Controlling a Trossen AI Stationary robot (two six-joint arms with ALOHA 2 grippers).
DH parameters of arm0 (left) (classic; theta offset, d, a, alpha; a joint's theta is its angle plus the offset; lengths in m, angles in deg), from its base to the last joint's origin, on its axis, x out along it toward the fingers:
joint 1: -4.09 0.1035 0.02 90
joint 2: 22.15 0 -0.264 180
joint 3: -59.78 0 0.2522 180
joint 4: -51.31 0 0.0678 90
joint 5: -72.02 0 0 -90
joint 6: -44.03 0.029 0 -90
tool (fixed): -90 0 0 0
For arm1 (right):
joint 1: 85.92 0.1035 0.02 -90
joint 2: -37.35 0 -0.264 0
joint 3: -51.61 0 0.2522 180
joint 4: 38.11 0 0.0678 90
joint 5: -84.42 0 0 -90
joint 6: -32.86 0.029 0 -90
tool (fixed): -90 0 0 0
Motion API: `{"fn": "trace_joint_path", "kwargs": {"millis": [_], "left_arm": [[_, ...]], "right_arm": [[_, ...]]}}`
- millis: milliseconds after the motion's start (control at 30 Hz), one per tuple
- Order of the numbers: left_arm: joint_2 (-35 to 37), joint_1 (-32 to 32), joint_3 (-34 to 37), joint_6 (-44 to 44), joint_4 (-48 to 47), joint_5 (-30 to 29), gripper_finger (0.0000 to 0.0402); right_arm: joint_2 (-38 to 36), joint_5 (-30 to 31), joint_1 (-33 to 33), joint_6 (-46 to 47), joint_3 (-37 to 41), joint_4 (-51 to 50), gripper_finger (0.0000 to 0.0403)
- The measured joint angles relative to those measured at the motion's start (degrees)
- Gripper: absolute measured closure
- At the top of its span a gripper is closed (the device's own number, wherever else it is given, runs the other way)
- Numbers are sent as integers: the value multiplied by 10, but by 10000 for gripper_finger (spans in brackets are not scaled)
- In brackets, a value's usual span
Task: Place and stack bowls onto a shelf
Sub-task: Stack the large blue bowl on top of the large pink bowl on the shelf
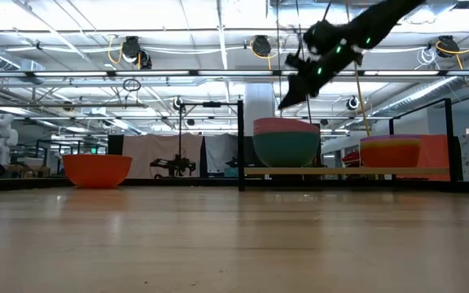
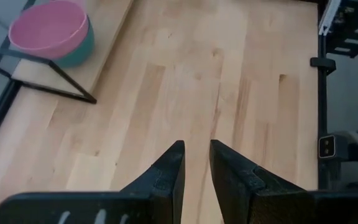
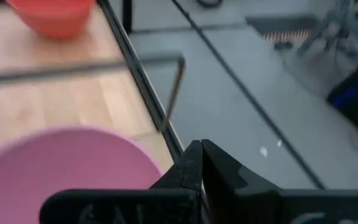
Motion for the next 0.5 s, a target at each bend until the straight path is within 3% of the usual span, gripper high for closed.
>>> {"fn": "trace_joint_path", "kwargs": {"millis": [133,267,500], "left_arm": [[0,-4,0,-99,-40,0,321],[0,-21,1,-273,-104,1,321],[-7,-68,29,-475,-99,54,321]], "right_arm": [[-100,-40,24,-10,-1,-38,403],[-199,-61,57,-10,-1,-85,403],[-336,-61,111,-20,-1,-123,403]]}}
